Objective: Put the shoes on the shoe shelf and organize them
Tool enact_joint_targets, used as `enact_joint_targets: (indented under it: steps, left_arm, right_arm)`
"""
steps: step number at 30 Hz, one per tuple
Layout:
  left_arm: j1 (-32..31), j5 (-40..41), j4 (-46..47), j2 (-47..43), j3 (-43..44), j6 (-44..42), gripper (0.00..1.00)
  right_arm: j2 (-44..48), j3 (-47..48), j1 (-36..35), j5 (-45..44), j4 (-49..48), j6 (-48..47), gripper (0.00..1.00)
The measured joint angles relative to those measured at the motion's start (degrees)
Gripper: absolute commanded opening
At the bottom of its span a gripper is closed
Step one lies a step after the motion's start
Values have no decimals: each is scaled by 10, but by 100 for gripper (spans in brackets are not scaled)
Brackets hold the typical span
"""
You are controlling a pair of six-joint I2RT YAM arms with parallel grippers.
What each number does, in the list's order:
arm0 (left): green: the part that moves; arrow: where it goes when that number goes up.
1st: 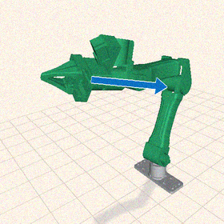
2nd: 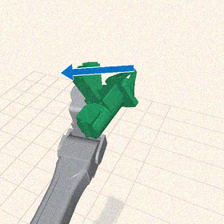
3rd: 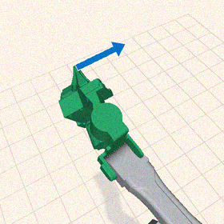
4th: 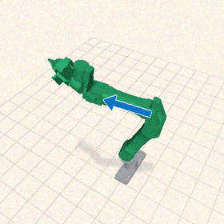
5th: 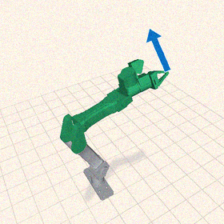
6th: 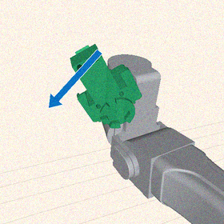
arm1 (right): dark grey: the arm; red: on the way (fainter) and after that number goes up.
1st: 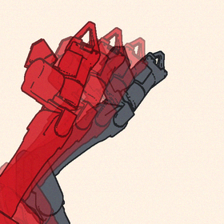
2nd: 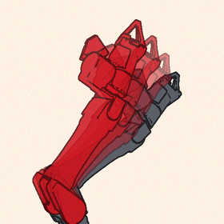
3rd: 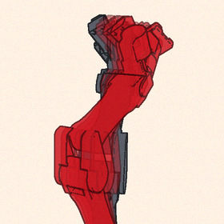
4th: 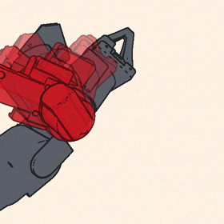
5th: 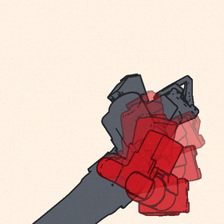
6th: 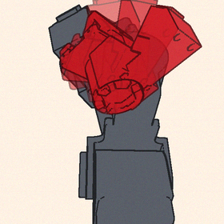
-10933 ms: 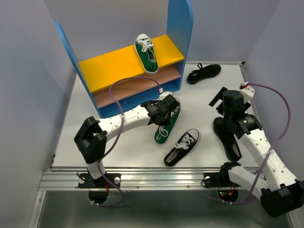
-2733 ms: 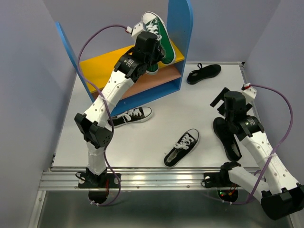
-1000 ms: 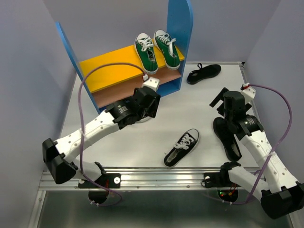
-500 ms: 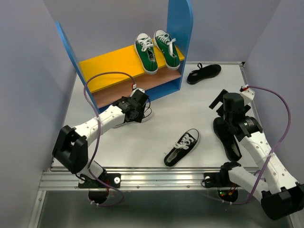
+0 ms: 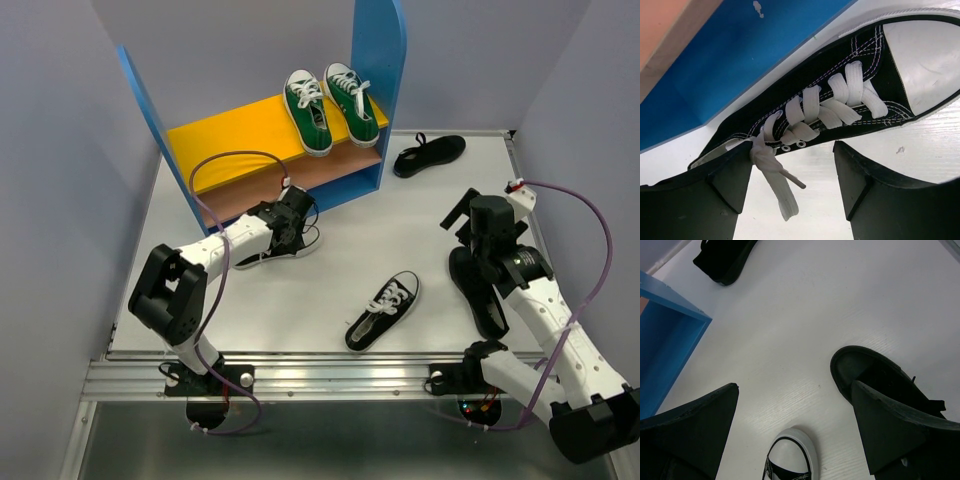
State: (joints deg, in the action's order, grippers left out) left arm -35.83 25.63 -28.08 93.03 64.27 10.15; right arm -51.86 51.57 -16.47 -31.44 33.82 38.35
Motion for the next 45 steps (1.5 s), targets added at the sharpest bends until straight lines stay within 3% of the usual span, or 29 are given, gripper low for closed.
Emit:
enact_joint_targets:
  steps: [6, 9, 15, 21, 29, 33, 34, 35, 36, 45]
  left_arm:
    - [0, 16, 7, -2, 3, -4, 69]
    - [0, 32, 7, -8, 4, -7, 74]
    - [0, 62, 9, -13, 4, -7, 75]
    - [0, 59, 28, -10, 4, -7, 77]
    - [8, 7, 55, 20, 1, -10, 71]
    - [10, -2, 64, 20, -8, -9, 51]
    - [10, -3, 64, 20, -11, -9, 34]
    - [10, -3, 64, 20, -15, -5, 8]
    - [10, -6, 64, 20, -17, -7, 0]
    - [11, -51, 35, 16, -9, 35, 0]
  right_arm:
    - [-3, 0, 0, 0, 0, -2, 100]
    - [-3, 0, 0, 0, 0, -2, 100]
    - [-10, 0, 0, 2, 0, -2, 100]
    - [-13, 0, 0, 4, 0, -2, 100]
    - [-16, 1, 0, 5, -2, -6, 100]
    - [-16, 1, 0, 5, -7, -6, 100]
    - [-15, 1, 0, 5, -8, -6, 100]
    - [-15, 1, 0, 5, -9, -6, 100]
    - [-15, 1, 0, 4, -9, -6, 100]
    - [-4, 1, 0, 4, -9, -6, 100]
